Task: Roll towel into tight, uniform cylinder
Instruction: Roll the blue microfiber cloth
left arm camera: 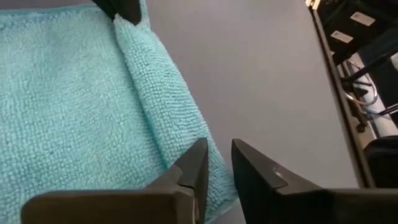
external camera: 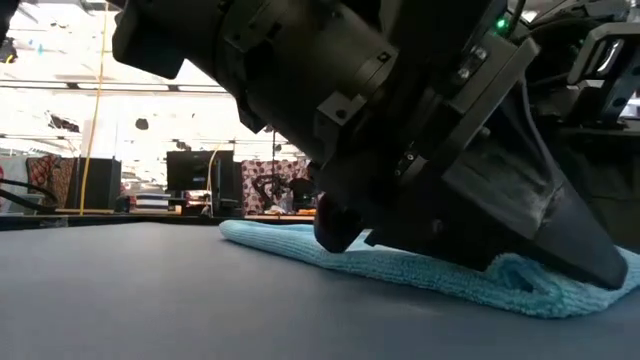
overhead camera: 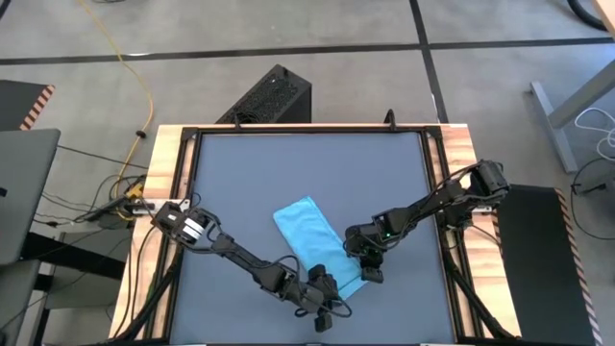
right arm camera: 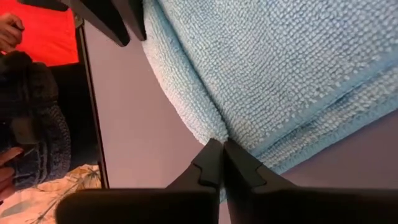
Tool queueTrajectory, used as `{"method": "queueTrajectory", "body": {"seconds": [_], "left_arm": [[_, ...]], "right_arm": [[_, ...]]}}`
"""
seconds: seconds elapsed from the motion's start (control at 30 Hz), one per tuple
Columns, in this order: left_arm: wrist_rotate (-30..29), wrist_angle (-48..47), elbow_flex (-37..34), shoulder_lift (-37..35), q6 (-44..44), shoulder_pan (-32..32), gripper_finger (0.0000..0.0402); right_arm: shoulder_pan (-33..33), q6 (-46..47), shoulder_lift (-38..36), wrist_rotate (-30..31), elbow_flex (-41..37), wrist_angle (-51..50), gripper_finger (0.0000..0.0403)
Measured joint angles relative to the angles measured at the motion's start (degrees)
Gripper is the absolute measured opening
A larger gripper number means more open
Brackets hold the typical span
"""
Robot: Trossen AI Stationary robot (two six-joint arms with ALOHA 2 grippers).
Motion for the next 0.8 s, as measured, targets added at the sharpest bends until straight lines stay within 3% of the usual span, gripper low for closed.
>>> {"method": "queueTrajectory", "body": {"seconds": [0.17, 0.5, 0.7, 0.8], "left_arm": [[1.48, -0.57, 0.00, 0.00, -1.20, 0.02, 0.0042], [3.56, -1.23, 0.00, 0.00, -2.93, -0.05, 0.0010], [4.33, -1.13, 0.00, 0.00, -3.07, -0.21, 0.0001], [4.31, -0.91, 0.00, 0.00, -3.39, -0.28, 0.0001]], "right_arm": [[-0.03, 1.93, 0.00, -0.18, -0.02, -0.19, 0.0063], [-3.76, -0.58, -0.10, -10.41, 0.05, -2.16, 0.0088], [-5.44, -6.36, -3.79, -10.00, 0.05, -7.46, 0.0089], [-5.67, -10.25, -8.69, -6.70, 0.05, -8.93, 0.0089]]}}
